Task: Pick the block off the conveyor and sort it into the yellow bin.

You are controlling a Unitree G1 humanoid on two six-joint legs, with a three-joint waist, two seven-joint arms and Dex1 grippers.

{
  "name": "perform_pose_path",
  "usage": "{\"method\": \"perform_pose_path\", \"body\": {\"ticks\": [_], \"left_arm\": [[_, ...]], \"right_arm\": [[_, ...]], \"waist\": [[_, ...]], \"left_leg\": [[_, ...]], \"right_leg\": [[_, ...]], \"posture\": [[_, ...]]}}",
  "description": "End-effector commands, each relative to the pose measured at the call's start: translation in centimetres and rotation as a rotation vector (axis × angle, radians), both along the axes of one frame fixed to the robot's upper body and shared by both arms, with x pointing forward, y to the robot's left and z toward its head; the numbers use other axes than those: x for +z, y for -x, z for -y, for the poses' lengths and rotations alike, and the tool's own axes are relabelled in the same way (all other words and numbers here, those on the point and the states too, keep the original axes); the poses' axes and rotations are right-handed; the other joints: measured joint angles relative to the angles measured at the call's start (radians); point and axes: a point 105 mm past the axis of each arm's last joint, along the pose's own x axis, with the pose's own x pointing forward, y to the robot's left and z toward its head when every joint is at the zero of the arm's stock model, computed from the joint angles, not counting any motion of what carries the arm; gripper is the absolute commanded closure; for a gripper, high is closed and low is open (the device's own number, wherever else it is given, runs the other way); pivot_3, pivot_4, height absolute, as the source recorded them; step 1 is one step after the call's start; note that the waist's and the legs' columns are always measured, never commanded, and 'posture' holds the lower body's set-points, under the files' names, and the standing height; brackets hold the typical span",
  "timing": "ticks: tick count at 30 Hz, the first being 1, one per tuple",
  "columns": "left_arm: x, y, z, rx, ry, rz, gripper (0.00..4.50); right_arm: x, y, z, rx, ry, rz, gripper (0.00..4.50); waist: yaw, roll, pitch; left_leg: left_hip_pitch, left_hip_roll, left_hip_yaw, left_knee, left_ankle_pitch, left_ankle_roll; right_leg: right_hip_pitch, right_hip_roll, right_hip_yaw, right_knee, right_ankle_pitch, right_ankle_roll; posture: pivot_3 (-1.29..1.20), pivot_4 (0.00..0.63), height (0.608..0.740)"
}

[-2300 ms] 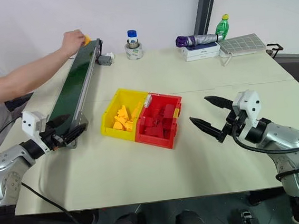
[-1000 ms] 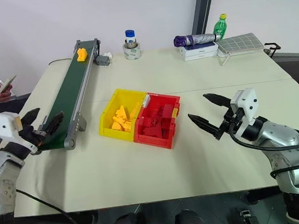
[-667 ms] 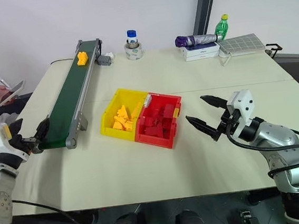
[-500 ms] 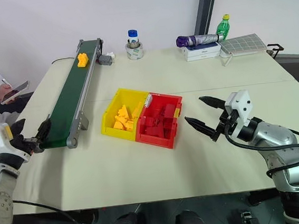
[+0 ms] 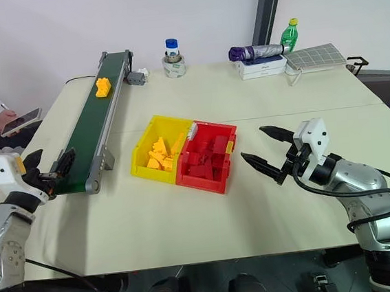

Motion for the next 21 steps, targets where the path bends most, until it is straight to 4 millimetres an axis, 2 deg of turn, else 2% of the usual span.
{"method": "perform_pose_path", "body": {"ticks": [1, 8, 11, 14, 17, 19, 21], "left_arm": [[1.0, 0.9, 0.0, 0.016, -0.031, 0.054, 0.03], [-1.0, 2.9, 1.7, -0.009, -0.042, 0.027, 0.03], [0.3, 2.7, 2.1, -0.001, -0.037, 0.084, 0.03], [0.9, 1.8, 2.3, -0.010, -0.067, 0.096, 0.03], [0.7, 0.0, 1.8, 0.005, -0.105, 0.034, 0.03], [1.4, -1.6, 1.5, 0.009, -0.124, 0.009, 0.03], [3.1, -3.2, 1.4, 0.003, -0.087, 0.021, 0.03]], "right_arm": [[1.0, 0.3, -0.1, 0.007, -0.001, 0.054, 0.05], [1.0, 0.2, -0.1, 0.007, 0.001, 0.056, 0.05], [1.0, 0.2, -0.1, 0.007, 0.005, 0.055, 0.05], [1.0, 0.2, -0.2, 0.010, 0.005, 0.055, 0.05], [0.9, 0.1, -0.4, 0.014, 0.006, 0.055, 0.05], [1.0, 0.1, -0.5, 0.015, 0.006, 0.057, 0.05], [0.9, 0.1, -0.7, 0.017, 0.008, 0.057, 0.05]], "waist": [[-0.001, 0.000, 0.000], [-0.002, 0.000, 0.000], [0.004, -0.001, 0.000], [0.003, -0.001, 0.000], [0.002, -0.001, 0.000], [0.002, -0.001, 0.001], [0.003, -0.002, 0.001]], "left_leg": [[0.000, 0.000, 0.000, 0.000, 0.000, 0.000], [0.000, 0.000, 0.000, 0.000, 0.000, 0.000], [0.000, 0.000, 0.000, 0.000, 0.000, 0.000], [0.000, 0.000, 0.000, 0.001, 0.000, 0.000], [0.000, 0.000, 0.000, 0.001, 0.000, 0.000], [0.000, 0.000, 0.000, 0.000, 0.000, 0.000], [0.000, 0.000, 0.000, 0.000, 0.000, 0.000]], "right_leg": [[0.000, 0.000, 0.000, 0.000, 0.000, 0.000], [0.000, 0.000, 0.000, 0.000, 0.000, 0.000], [0.000, 0.000, 0.000, 0.000, 0.000, -0.001], [0.000, 0.000, 0.000, 0.000, 0.000, -0.002], [0.000, 0.000, 0.000, 0.000, 0.001, -0.002], [0.000, 0.000, 0.000, 0.000, 0.001, -0.002], [0.000, 0.000, -0.001, 0.000, 0.001, -0.002]], "posture": [[0.00, 0.150, 0.740], [0.00, 0.150, 0.740], [0.00, 0.150, 0.740], [0.00, 0.150, 0.740], [0.00, 0.150, 0.740], [0.00, 0.150, 0.740], [0.00, 0.150, 0.740]]}}
